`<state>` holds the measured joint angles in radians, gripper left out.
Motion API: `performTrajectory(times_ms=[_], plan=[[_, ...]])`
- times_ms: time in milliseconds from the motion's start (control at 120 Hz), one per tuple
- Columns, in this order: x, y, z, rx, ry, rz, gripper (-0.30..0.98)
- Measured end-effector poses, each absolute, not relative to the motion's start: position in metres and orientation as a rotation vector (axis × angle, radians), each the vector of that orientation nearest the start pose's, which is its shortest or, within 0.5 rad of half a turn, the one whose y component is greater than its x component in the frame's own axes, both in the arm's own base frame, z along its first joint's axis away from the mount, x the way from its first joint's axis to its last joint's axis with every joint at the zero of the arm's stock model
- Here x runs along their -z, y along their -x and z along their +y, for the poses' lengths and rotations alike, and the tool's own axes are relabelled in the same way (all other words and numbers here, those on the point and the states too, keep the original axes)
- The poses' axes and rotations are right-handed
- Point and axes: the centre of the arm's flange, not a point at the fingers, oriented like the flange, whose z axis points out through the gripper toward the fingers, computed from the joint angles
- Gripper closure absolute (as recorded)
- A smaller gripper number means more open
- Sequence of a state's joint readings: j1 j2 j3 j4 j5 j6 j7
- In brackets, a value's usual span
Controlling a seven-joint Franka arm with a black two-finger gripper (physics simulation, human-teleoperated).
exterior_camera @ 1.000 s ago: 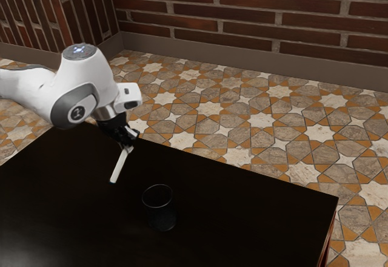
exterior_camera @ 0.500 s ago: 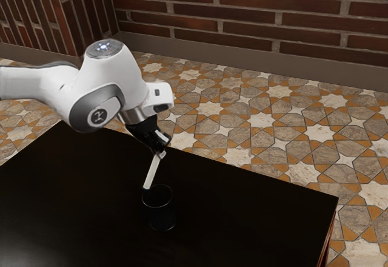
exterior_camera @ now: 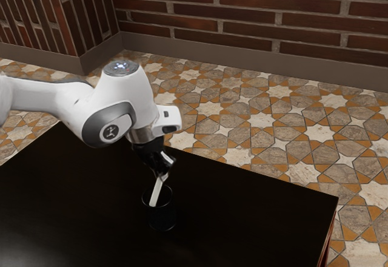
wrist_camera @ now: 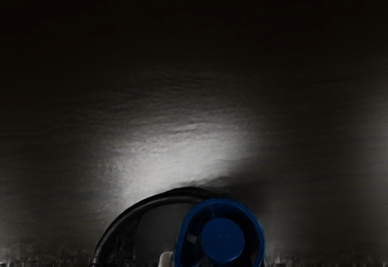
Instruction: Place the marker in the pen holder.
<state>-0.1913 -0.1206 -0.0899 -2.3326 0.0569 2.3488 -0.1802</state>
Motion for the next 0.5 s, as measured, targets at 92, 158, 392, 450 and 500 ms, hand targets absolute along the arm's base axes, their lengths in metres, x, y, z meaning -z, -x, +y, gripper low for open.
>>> performTrajectory(times_ms=[92,158,392,450,500], plan=[[-0.389,-0.478,-0.137,0.167,3.103,0.207,0.72],[-0.385,-0.476,-0.137,0.124,3.106,0.212,0.57],[-0.496,-0.519,-0.115,0.181,3.106,0.249,0.2],[-0.542,-0.528,-0.104,0.2,3.093,0.279,0.15],[-0.571,-0.53,-0.098,0.204,3.073,0.327,0.12]])
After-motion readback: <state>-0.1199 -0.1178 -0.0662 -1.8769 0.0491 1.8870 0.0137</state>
